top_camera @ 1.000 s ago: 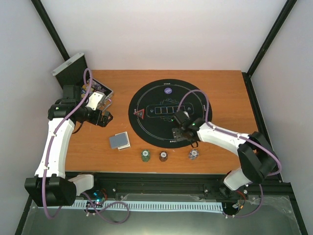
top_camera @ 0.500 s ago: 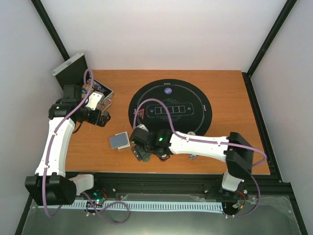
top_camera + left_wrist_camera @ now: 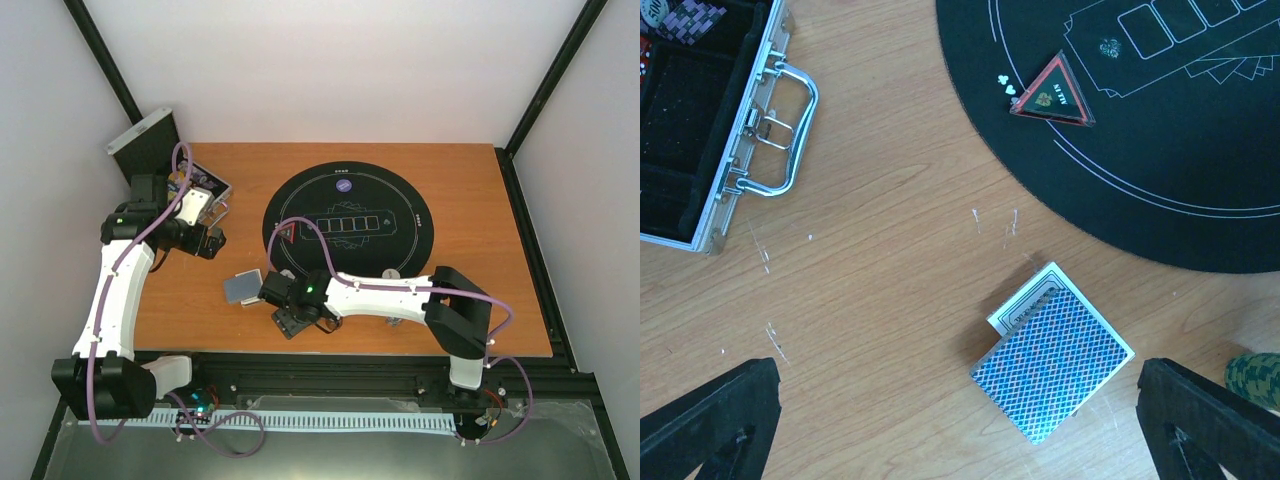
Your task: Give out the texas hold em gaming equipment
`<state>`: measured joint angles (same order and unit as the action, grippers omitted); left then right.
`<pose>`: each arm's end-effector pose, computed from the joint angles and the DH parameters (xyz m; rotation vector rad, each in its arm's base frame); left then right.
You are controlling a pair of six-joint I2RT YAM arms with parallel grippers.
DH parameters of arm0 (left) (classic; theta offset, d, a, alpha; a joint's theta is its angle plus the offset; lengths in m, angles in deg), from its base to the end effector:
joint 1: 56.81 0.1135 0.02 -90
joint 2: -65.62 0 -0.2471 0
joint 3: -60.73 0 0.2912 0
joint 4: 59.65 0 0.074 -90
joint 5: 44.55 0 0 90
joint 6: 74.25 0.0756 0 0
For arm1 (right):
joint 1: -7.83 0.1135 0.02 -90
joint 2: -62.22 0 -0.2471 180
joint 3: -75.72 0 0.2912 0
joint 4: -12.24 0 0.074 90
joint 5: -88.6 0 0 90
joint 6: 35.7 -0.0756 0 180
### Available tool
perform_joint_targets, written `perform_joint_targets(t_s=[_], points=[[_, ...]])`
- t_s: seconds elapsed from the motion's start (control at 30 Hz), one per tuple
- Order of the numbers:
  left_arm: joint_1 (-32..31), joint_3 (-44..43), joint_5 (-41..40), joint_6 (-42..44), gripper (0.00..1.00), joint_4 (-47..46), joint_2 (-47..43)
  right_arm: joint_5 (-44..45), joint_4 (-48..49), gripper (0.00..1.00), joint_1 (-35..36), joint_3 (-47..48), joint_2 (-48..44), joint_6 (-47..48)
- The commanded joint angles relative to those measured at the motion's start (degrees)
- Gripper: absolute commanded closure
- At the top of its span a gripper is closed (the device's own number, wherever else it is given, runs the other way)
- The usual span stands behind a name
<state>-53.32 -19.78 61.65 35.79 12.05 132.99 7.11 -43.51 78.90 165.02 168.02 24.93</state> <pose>0.2857 -0.0037 0.2827 0.4666 2.5009 -0.2083 0.1442 0.3859 0.1269 -0.9742 2.6500 0.2044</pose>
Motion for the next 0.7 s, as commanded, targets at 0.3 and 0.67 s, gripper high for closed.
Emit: perform_joint_targets(t_s=[0.3,0.67], points=[[0.3,-0.4,0.3,0.7,0.0,-0.8,-0.8,0.7,0.4,0.37,-0.3,1.2,1.8,0.5],[0.3,0.4,0.8,0.7,0.0,-0.8,-1.1,1.2,0.5,0.48,-0.4,1.6,1.1,0.6]])
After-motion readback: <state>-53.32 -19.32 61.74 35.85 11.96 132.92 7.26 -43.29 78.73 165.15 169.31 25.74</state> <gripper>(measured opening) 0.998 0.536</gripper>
